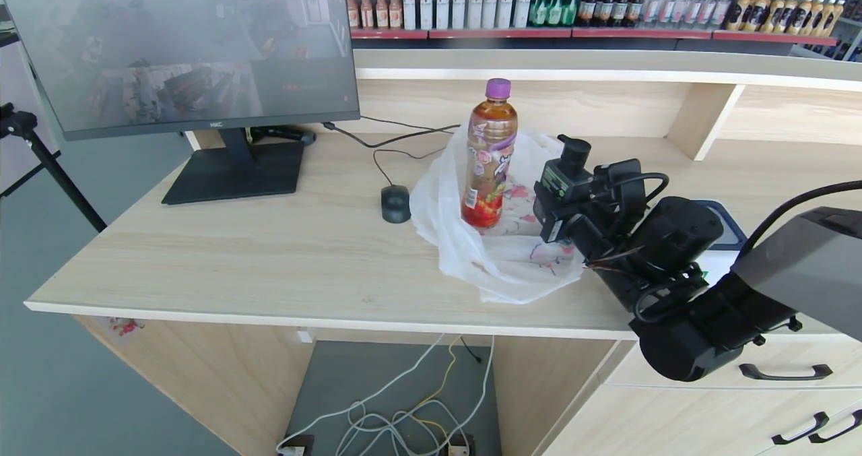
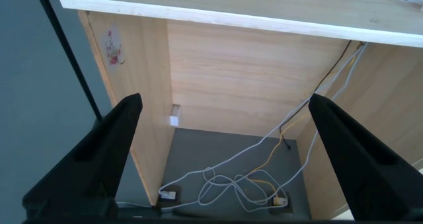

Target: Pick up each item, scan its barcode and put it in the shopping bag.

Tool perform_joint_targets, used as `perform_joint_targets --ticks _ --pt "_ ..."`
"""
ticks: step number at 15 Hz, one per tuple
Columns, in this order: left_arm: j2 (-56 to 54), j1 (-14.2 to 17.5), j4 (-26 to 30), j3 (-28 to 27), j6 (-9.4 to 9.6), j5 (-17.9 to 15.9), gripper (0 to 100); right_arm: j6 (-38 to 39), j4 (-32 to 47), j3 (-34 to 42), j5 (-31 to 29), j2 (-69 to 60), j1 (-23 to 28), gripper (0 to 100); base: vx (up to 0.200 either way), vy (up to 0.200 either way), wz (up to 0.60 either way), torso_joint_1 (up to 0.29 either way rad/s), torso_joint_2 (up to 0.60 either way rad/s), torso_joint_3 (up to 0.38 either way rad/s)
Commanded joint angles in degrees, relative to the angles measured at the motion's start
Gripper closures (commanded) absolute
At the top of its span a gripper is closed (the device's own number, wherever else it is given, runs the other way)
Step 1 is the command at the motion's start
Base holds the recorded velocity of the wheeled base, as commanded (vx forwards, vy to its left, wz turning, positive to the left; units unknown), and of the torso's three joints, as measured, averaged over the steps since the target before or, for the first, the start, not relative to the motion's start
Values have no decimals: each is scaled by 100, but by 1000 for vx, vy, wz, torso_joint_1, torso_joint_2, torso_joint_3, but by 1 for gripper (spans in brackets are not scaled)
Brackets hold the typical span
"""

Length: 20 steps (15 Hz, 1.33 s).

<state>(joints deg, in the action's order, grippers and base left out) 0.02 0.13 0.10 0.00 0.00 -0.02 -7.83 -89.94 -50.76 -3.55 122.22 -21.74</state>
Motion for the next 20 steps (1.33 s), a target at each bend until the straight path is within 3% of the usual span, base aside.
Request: perform_joint_targets --ticks 1,20 --pt "-2 4 -1 0 0 2 0 0 -6 -4 3 144 -15 100 0 0 0 0 0 0" --pt "-2 4 -1 0 0 2 0 141 -6 31 3 328 -15 100 0 0 0 0 0 0"
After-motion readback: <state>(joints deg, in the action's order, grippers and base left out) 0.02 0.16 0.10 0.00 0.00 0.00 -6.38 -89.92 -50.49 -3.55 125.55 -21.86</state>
